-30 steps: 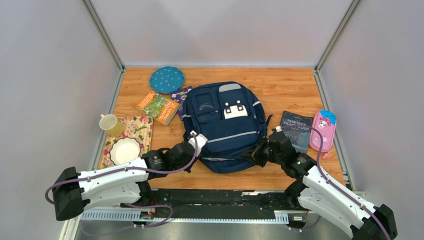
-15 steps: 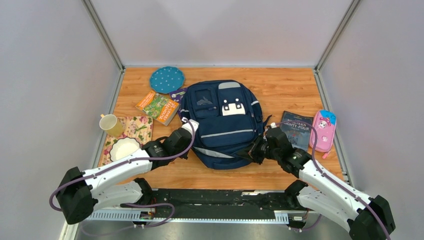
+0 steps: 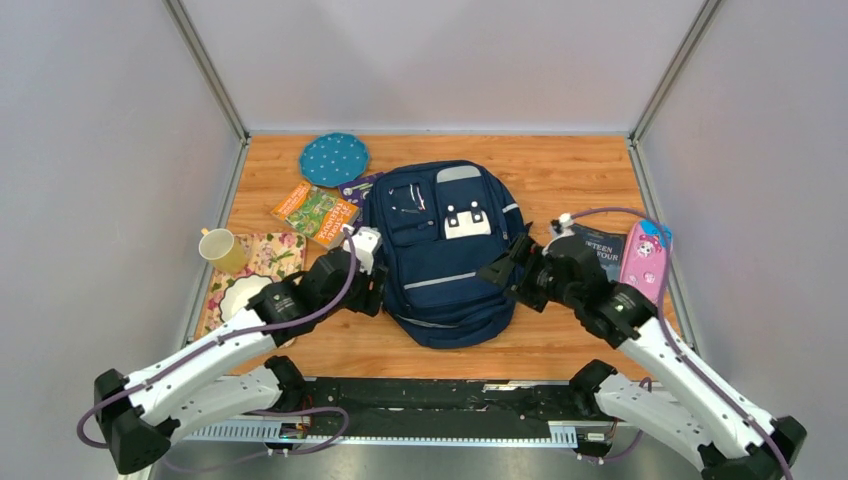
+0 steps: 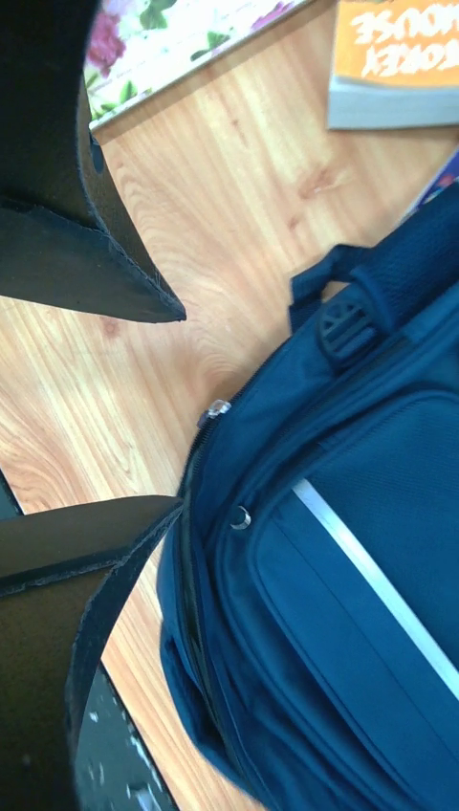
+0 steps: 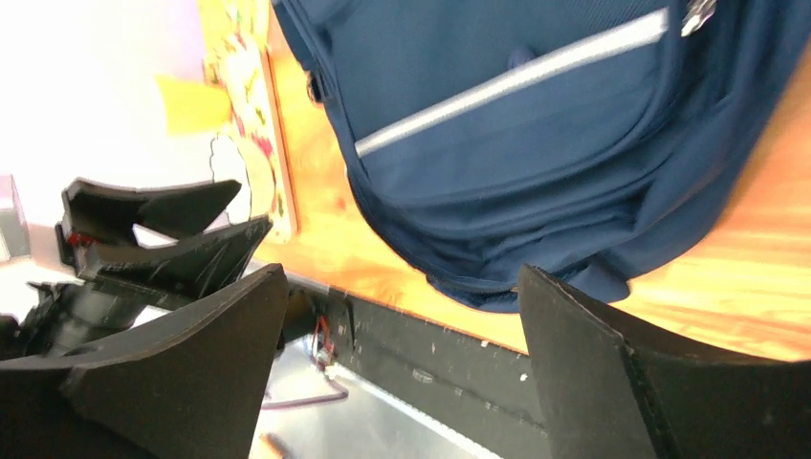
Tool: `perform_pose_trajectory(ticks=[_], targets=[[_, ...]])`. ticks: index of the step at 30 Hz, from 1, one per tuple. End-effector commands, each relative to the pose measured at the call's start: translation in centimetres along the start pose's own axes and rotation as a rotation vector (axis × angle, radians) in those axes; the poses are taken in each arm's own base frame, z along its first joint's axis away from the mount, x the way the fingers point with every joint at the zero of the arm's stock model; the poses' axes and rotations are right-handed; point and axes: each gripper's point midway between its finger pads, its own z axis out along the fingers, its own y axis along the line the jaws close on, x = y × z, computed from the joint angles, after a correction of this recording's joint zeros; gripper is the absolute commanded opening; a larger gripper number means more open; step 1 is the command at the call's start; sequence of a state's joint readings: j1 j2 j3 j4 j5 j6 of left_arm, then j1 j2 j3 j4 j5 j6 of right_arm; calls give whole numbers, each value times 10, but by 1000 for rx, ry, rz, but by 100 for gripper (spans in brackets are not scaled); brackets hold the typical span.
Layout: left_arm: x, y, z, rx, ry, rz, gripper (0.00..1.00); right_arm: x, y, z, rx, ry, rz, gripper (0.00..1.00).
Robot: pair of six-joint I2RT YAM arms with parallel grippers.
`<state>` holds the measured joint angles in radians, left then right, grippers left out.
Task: Pack the student bag
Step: Unzip the student bag at the center of the board.
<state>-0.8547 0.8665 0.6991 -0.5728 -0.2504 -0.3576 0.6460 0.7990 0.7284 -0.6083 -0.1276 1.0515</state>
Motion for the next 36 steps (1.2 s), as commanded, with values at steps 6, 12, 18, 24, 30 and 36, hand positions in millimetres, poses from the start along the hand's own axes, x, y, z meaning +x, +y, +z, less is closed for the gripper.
perform_pose_trajectory(ticks=[6, 12, 18, 24, 30, 36], targets=[[-105, -38, -45, 183, -259, -32, 74, -113, -35, -93, 345, -561, -144, 95], [-174, -122, -34, 513, -277, 8, 75, -154, -73, -111, 465, -572, -25, 96], [-192, -186, 29, 675, -160, 0, 76, -148, -140, -101, 489, -499, 227, 96], [-188, -249, 90, 738, -66, 50, 76, -134, -196, -93, 549, -492, 392, 93], [-171, -291, 146, 818, 17, 37, 76, -142, -227, -105, 675, -538, 419, 93], [-151, -305, 189, 849, 25, -4, 76, -141, -255, -93, 745, -484, 433, 93]])
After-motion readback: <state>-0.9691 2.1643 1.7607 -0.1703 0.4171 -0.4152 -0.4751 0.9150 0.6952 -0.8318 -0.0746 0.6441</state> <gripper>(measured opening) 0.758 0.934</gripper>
